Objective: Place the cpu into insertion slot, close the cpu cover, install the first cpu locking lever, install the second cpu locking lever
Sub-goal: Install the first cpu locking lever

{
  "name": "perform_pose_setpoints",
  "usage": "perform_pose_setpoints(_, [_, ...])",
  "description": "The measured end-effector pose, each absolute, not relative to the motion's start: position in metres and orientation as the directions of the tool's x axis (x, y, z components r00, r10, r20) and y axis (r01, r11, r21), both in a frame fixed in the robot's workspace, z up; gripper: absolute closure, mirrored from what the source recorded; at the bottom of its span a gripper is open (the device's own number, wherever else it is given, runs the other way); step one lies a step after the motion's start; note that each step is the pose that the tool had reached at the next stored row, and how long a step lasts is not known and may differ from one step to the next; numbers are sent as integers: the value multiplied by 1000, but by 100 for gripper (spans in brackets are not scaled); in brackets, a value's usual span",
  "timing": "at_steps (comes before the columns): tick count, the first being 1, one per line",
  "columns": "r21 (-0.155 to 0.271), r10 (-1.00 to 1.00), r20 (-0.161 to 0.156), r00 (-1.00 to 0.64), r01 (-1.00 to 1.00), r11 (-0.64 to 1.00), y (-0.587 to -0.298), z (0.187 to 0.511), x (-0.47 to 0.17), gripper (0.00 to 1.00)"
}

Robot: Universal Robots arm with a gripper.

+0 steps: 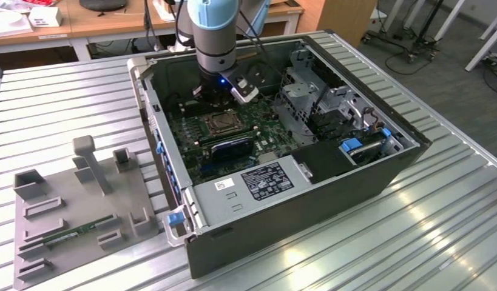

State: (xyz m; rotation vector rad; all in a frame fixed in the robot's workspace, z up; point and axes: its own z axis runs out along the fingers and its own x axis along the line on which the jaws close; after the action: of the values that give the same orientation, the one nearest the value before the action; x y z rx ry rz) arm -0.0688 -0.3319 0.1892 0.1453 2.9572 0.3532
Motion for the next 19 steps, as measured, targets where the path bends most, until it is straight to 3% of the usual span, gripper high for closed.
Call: perform_pose_setpoints(19, [241, 115, -146, -983, 77, 967, -331, 196, -68, 89])
